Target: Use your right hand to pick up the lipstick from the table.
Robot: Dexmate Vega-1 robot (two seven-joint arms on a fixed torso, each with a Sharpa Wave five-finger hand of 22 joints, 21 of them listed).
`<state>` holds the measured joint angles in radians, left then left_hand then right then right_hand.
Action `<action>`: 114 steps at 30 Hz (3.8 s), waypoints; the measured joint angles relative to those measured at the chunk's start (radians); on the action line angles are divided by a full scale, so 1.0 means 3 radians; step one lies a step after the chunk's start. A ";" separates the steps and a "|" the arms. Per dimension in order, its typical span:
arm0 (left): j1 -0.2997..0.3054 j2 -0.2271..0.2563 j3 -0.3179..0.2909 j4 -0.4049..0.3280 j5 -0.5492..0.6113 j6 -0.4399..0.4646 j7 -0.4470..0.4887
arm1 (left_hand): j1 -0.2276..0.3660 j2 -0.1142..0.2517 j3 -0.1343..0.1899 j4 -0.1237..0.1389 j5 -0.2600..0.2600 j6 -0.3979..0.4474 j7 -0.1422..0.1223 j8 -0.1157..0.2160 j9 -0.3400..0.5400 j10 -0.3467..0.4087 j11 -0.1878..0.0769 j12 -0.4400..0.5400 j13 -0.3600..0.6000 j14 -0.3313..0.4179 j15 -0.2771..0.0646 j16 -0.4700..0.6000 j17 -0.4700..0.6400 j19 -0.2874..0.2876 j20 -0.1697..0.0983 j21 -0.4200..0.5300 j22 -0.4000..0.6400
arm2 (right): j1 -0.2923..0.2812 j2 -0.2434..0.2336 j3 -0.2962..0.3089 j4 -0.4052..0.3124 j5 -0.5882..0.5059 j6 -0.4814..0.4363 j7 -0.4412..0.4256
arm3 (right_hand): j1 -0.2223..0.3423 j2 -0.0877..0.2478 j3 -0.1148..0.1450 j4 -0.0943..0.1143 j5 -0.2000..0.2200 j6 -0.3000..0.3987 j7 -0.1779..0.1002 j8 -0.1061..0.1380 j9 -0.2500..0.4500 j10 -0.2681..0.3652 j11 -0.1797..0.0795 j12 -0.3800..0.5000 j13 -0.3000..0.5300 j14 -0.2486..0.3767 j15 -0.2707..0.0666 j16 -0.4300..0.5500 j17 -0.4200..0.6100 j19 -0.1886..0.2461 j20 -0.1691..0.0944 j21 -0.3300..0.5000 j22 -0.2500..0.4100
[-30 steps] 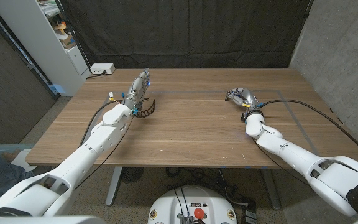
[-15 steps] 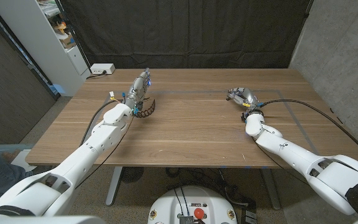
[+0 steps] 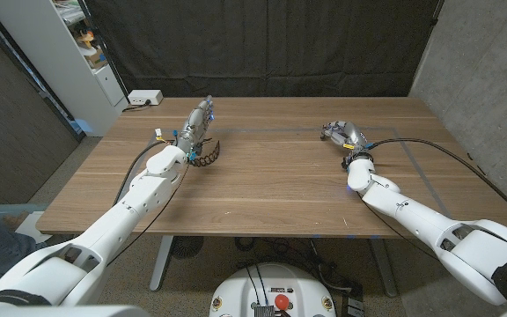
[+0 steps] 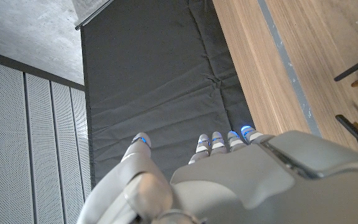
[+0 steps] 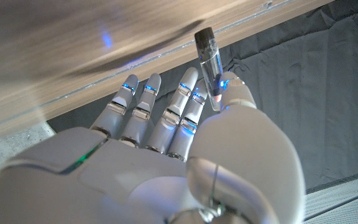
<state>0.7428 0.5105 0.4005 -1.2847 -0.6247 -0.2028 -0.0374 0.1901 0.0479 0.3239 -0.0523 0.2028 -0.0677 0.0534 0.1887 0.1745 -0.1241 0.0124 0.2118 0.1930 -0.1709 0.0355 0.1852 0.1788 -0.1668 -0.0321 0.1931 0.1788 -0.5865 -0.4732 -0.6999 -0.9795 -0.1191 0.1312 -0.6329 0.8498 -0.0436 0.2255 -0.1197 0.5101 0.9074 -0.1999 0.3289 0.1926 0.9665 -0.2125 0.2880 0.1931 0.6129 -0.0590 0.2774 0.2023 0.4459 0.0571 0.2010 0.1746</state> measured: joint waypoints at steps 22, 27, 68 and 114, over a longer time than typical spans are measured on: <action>0.0044 0.0002 -0.0012 -0.0031 -0.0008 -0.0063 -0.0015 | 0.0000 0.0000 0.0014 -0.0014 0.0000 0.0000 0.0000 0.0000 0.0000 0.0000 0.0000 0.0000 0.0000 0.0000 0.0000 0.0000 0.0000 0.0000 0.0000 0.0000 0.0000 | -0.0139 -0.0124 0.0095 -0.0403 -0.0072 -0.0161 -0.0047 | 0.0014 0.0014 -0.0001 -0.0001 -0.0013 -0.0001 0.0000 -0.0016 0.0002 0.0000 0.0000 -0.0019 -0.0001 0.0000 0.0000 -0.0026 0.0014 0.0013 -0.0014 0.0000 0.0000; 0.0054 0.0002 -0.0015 -0.0039 -0.0009 -0.0075 -0.0010 | 0.0000 0.0000 0.0003 -0.0025 0.0000 0.0000 0.0000 0.0000 0.0000 0.0000 0.0000 0.0000 0.0000 0.0000 0.0000 0.0000 0.0000 0.0000 0.0000 0.0000 0.0000 | -0.0151 -0.0140 0.0112 -0.0457 -0.0091 -0.0178 -0.0048 | 0.0013 0.0013 0.0009 0.0009 -0.0028 -0.0001 0.0001 -0.0023 0.0001 0.0000 0.0000 -0.0031 -0.0001 0.0000 0.0000 -0.0028 0.0007 0.0036 -0.0036 0.0000 0.0000; 0.0055 0.0026 -0.0028 -0.0062 -0.0012 -0.0107 -0.0049 | 0.0013 0.0013 -0.0002 -0.0029 0.0000 0.0000 0.0000 0.0000 0.0000 0.0000 0.0000 0.0000 0.0000 0.0000 0.0000 0.0000 0.0000 0.0000 0.0000 0.0000 0.0000 | -0.0282 -0.0253 0.0274 -0.0955 -0.0158 -0.0352 -0.0009 | 0.0013 0.0013 0.0008 0.0008 -0.0052 -0.0001 0.0001 -0.0052 0.0002 -0.0001 0.0000 -0.0050 -0.0001 0.0000 0.0000 -0.0064 0.0016 0.0022 -0.0048 0.0000 -0.0001; 0.0125 0.0062 -0.0063 -0.0133 -0.0034 -0.0137 -0.0027 | 0.0013 0.0013 0.0000 -0.0066 0.0000 0.0000 0.0000 0.0000 0.0000 0.0000 0.0000 0.0000 0.0000 0.0000 0.0000 0.0000 0.0000 0.0000 0.0000 0.0000 0.0000 | -0.0334 -0.0396 0.0425 -0.1409 -0.0302 -0.0511 0.0077 | 0.0026 0.0026 0.0022 0.0022 -0.0080 0.0017 0.0019 -0.0091 0.0018 -0.0001 0.0000 -0.0077 0.0017 0.0025 -0.0012 -0.0100 0.0015 0.0005 -0.0066 0.0000 -0.0008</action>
<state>0.7803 0.5292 0.3817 -1.3246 -0.6350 -0.2438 -0.0454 0.1940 0.0518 0.3240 -0.0720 0.2028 -0.0677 0.0534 0.1887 0.1745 -0.1241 0.0125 0.2118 0.1930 -0.1709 0.0354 0.1852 0.1788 -0.1668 -0.0321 0.1931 0.1788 -0.6868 -0.5920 -0.5725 -1.4023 -0.2098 -0.0221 -0.6097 0.8577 -0.0357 0.2321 -0.1130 0.4862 0.9125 -0.1942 0.3016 0.1981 0.9663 -0.2124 0.2650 0.1980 0.6204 -0.0627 0.2475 0.2069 0.4473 0.0374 0.2011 0.1721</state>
